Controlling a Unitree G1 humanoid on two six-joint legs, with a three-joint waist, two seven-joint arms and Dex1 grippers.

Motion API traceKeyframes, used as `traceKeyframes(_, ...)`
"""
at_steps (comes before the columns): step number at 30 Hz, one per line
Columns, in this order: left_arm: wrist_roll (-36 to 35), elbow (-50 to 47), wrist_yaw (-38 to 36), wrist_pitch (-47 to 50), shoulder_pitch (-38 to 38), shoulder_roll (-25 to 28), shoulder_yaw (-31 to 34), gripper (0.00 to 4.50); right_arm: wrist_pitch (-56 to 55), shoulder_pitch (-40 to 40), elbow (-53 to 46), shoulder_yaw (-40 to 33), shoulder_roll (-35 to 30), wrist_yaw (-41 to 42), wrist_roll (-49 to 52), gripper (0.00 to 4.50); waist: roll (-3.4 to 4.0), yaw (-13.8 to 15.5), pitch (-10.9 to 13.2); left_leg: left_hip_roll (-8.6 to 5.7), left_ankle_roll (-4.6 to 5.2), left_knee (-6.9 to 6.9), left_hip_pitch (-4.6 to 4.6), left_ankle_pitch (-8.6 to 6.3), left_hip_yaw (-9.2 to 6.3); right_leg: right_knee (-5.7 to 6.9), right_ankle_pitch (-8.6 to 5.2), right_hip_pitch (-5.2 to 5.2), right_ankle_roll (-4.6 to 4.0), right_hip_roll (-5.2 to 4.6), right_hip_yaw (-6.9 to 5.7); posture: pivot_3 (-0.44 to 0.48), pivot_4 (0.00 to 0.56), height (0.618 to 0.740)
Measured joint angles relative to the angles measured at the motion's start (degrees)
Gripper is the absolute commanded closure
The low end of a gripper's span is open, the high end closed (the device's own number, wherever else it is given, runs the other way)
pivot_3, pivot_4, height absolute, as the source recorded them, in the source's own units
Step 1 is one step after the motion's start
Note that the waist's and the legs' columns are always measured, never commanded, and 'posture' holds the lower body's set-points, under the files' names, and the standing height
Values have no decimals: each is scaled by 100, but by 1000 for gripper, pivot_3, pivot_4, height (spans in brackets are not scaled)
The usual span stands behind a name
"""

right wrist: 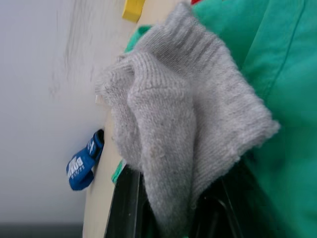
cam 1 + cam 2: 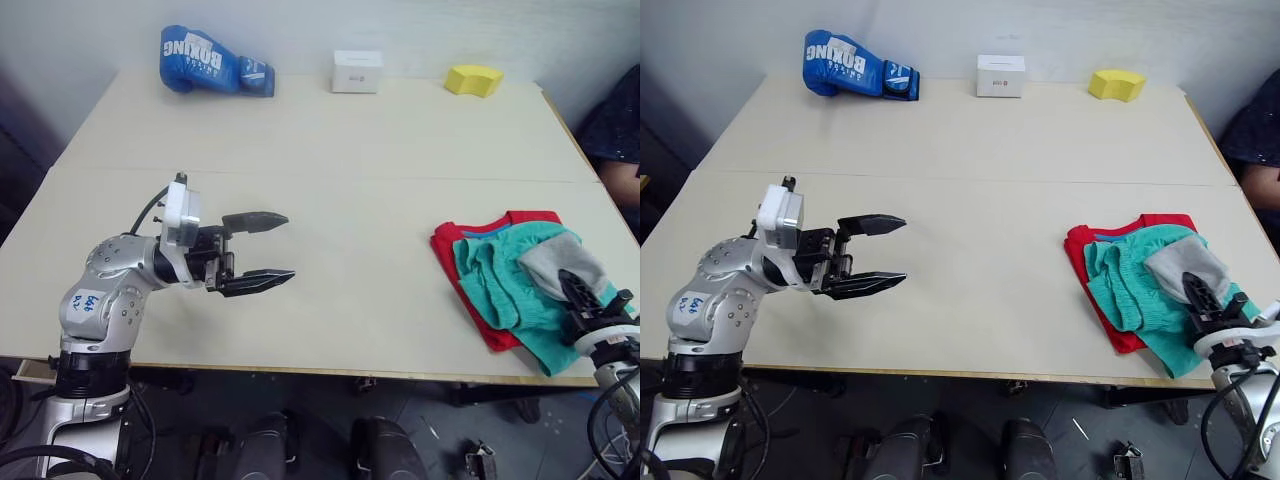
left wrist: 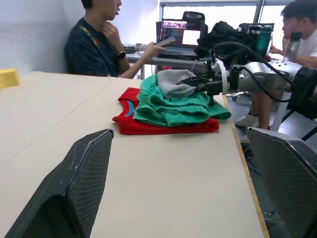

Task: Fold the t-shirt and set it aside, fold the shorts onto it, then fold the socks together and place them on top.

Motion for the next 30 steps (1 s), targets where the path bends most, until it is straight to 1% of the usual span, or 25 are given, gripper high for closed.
traceKeyframes(1, 1, 0, -13, -64, 45, 2, 4, 0, 72, -48, 44, 3, 0, -12, 101, 3443, 0, 2, 0, 0, 0, 1, -1, 0, 0, 0, 0, 0, 0, 0, 0, 0, 150, 740)
traceKeyframes(3, 17, 1, -67, -248, 160, 21, 19, 0, 225, -73, 54, 10, -48, -125, 244, 2729, 0, 5, 0, 0, 1, 1, 0, 0, 0, 0, 0, 0, 0, -1, 0, 0, 150, 740)
traceKeyframes(7, 88, 40, -100, -487, 332, 152, 66, 0, 492, 105, 50, 11, -362, -471, 393, 1296, 0, 17, 0, 0, 3, 2, -2, -2, 0, -3, 1, 1, -1, -3, -1, 0, 150, 740)
traceKeyframes(9, 78, 44, -117, -477, 418, 278, 122, 0, 616, 392, -114, -72, -459, -673, 627, 630, 0, 33, 0, -1, 8, 0, -4, -5, -2, -4, 0, 0, -1, -4, -1, 0, 150, 740)
traceKeyframes(11, 57, 42, -160, -401, 552, 486, 196, 0, 855, 871, -371, -383, -653, -723, 781, 26, 3, 42, 1, -2, 8, -3, -7, -6, -2, -10, 0, 0, -1, -5, -2, 0, 150, 740)
traceKeyframes(13, 56, 37, -168, -373, 761, 610, 287, 0, 1124, 1445, -505, -704, -1087, -534, 769, 26, 9, 36, 1, -5, 27, -3, -7, -18, 3, -15, 1, 0, 0, -8, 2, 0, 150, 740)
traceKeyframes(15, 89, 49, -169, -390, 1105, 744, 397, 0, 1442, 2152, -655, -1079, -1628, 149, 311, 26, 9, 38, 1, -4, 34, -5, -5, -23, 9, -23, 1, 1, 1, -9, 4, 0, 150, 740)
traceKeyframes(16, 110, 67, -174, -400, 1246, 779, 439, 0, 1501, 2518, -751, -1192, -1874, 664, -177, 26, 6, 35, -1, -1, 34, -4, -6, -23, 10, -28, 1, 1, 2, -7, 2, 0, 150, 740)
traceKeyframes(18, 126, 63, -216, -433, 1465, 868, 463, 0, 1118, 3273, -1109, -1154, -2323, 1916, -1623, 26, 6, 25, -1, 9, 30, -7, -4, -25, 24, -42, 2, 0, 0, -2, 2, 0, 150, 740)
traceKeyframes(19, 167, 61, -214, -524, 1582, 909, 515, 0, 470, 3569, -1291, -1042, -2405, 2688, -2611, 26, 3, 26, -2, 12, 18, -7, -3, -32, 25, -49, 3, 0, -1, 2, 1, 0, 150, 740)
traceKeyframes(20, 264, 71, -180, -677, 1713, 936, 608, 0, -283, 3672, -1354, -897, -2388, 3411, -3475, 26, 3, 20, -3, 17, -3, -8, -2, -44, 29, -54, 3, 0, -2, 7, 1, 0, 150, 740)
traceKeyframes(23, 684, 253, 25, -1202, 1892, 979, 740, 0, -2212, 3604, -1424, -373, -2389, 5072, -5340, 26, 3, 8, -3, 19, -8, -15, 10, -46, 46, -55, 4, -1, -3, 8, 15, 0, 150, 740)
traceKeyframes(25, 925, 350, 239, -1437, 2035, 985, 862, 0, -3298, 3282, -1422, 218, -2534, 5811, -6280, 26, -2, 3, -3, 20, -13, -23, 25, -48, 58, -54, 4, 0, -3, 5, 25, 0, 150, 740)
traceKeyframes(27, 1227, 509, 584, -1622, 2202, 983, 942, 0, -4329, 2466, -1411, 1021, -2511, 6407, -7003, 26, -18, -11, 6, 23, -23, -41, 56, -45, 89, -43, 5, 2, -3, -7, 32, 0, 150, 740)
traceKeyframes(28, 1322, 528, 659, -1748, 2283, 986, 968, 0, -4583, 2150, -1377, 1290, -2484, 6538, -7176, 26, -21, -7, 8, 22, -34, -44, 64, -38, 94, -39, 6, 1, -2, -10, 33, 0, 150, 740)
traceKeyframes(30, 1635, 680, 780, -2164, 2555, 1013, 1068, 0, -5091, 1106, -1232, 2007, -2281, 6746, -7581, 26, -31, -15, 15, 28, -50, -44, 80, -39, 107, -27, 8, 0, -1, -19, 27, 0, 150, 740)
